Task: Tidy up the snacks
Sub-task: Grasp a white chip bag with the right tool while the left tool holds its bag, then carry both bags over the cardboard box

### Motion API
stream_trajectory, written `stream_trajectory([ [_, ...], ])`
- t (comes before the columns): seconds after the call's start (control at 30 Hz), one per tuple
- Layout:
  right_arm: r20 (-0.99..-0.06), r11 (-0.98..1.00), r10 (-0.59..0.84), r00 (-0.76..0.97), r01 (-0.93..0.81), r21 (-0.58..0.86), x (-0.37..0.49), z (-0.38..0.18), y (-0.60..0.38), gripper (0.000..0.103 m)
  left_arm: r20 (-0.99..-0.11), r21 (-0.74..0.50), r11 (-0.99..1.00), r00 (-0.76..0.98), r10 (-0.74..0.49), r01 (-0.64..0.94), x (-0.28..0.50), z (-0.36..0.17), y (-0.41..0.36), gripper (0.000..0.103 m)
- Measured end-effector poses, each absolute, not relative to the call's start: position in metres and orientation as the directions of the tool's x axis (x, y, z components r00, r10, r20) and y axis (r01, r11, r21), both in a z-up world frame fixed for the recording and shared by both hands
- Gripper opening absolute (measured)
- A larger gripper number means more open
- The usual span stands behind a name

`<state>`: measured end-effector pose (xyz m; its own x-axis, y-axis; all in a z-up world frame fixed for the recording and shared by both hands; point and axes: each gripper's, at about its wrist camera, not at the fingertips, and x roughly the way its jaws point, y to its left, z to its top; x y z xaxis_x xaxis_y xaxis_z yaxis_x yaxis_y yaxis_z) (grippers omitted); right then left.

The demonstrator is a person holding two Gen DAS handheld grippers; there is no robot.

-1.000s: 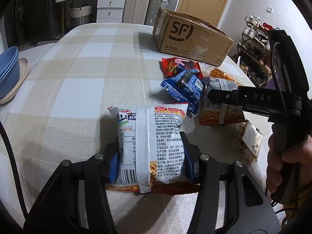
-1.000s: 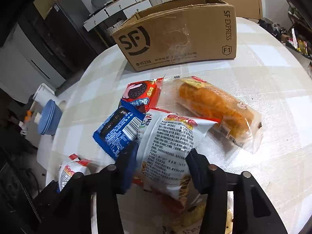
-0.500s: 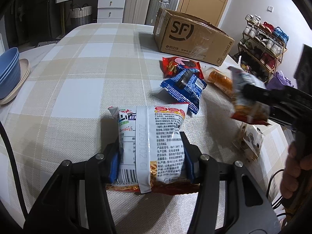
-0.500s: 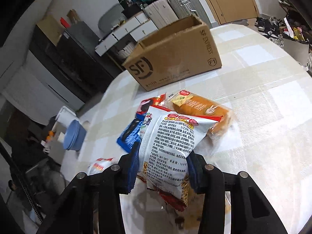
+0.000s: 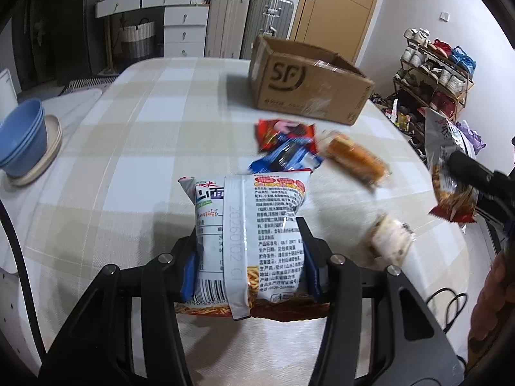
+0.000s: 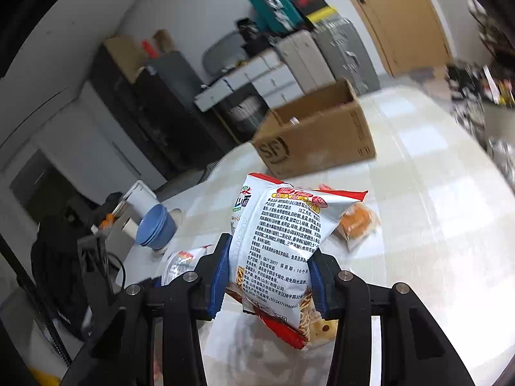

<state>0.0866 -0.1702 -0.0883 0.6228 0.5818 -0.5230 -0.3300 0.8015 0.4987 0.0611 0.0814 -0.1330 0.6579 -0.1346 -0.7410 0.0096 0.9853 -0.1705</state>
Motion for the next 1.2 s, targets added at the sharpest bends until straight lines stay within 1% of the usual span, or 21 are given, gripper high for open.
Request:
stream_trajectory([
  [0.07,-0.496,0.789,0.601,0.627,-0.369,0.491,0.078,-0.081,-0.172,0.043,-0.73,-0.163,0.986,0.67,-0.135,0.022,0.058,-0.122,0.074,0.048],
  [0.17,-0.479,0.776,0.619,0.622,-0.394,0.493,0.071,-0.077,-0.175,0.043,-0.718,-0.144,0.989,0.684,-0.128,0.034,0.053,-0.107,0.06,0.048],
  [0.2,-0.476,0.772,0.625,0.619,-0.397,0.496,0.069,-0.077,-0.177,0.043,-0.718,-0.136,0.99,0.687,-0.112,0.02,0.052,-0.102,0.056,0.048],
  [0.3,-0.473,0.766,0.633,0.614,-0.403,0.502,0.063,-0.079,-0.179,0.043,-0.715,-0.155,0.988,0.687,-0.13,0.026,0.049,-0.093,0.049,0.048],
  [0.47,-0.475,0.762,0.638,0.606,-0.408,0.503,0.058,-0.083,-0.183,0.044,-0.703,-0.143,0.988,0.697,-0.143,0.058,0.042,-0.081,0.035,0.048],
  [0.67,-0.454,0.766,0.635,0.625,-0.433,0.476,0.065,-0.07,-0.183,0.044,-0.694,-0.151,0.985,0.701,-0.166,0.083,0.046,-0.068,0.031,0.048],
  [0.8,-0.437,0.771,0.631,0.642,-0.451,0.45,0.082,-0.052,-0.182,0.044,-0.675,-0.198,0.973,0.704,-0.22,0.114,0.061,-0.053,0.035,0.048],
  [1.0,-0.414,0.768,0.633,0.654,-0.462,0.444,0.124,-0.021,-0.18,0.044,-0.637,-0.207,0.968,0.731,-0.245,0.145,0.094,-0.019,0.042,0.048],
  [1.2,-0.385,0.771,0.633,0.672,-0.502,0.393,0.171,0.016,-0.172,0.044,-0.608,-0.22,0.964,0.752,-0.255,0.148,0.155,0.022,0.059,0.048],
])
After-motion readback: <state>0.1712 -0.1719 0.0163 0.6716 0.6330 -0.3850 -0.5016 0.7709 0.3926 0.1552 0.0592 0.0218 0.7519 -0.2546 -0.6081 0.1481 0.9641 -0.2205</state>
